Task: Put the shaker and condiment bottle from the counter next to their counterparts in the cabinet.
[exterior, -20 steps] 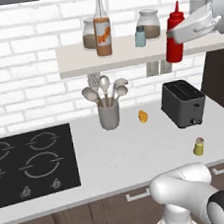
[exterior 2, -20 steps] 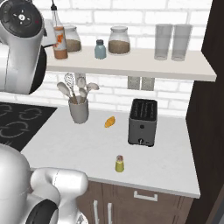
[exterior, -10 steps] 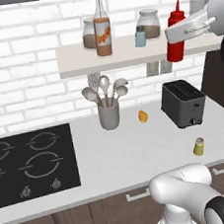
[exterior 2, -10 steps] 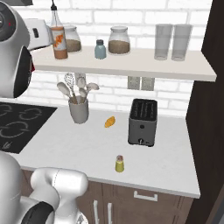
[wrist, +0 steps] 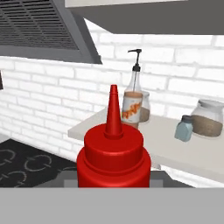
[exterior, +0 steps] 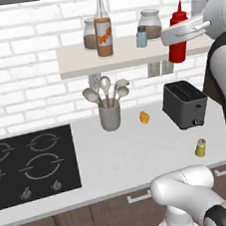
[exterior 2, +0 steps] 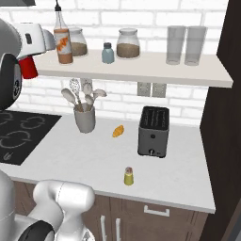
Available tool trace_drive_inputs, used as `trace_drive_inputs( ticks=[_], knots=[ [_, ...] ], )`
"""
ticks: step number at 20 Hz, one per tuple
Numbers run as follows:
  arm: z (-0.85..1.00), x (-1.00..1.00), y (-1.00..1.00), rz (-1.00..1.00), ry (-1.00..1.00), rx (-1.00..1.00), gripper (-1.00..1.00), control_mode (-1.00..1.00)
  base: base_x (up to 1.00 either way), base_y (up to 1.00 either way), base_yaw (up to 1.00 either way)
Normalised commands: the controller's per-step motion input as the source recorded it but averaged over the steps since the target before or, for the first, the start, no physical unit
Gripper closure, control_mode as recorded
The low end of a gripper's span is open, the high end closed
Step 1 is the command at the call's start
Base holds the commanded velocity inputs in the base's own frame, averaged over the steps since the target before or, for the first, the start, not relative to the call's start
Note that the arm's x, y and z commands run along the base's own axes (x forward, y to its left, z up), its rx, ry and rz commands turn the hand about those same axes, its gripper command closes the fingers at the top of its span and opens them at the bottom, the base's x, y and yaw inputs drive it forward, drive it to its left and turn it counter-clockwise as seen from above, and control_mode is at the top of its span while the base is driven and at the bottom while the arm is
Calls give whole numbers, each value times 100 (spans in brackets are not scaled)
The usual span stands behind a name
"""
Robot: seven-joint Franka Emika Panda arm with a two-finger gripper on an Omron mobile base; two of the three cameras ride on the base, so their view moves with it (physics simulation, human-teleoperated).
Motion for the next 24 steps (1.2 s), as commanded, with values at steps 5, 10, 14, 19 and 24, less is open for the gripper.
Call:
trace_drive_inputs(
  ticks=[5,10,14,19,24],
  knots=[
    [-9,0,-3,-10,-1,6,100,-100,0,0,0],
    [-10,0,-14,-6,-3,11,100,-100,0,0,0],
    [-9,0,-7,-3,-9,12,100,-100,0,0,0],
    [-1,0,0,-3,-6,6,100,-100,0,0,0],
    [0,13,0,-1,-2,0,100,-100,0,0,0]
  ],
)
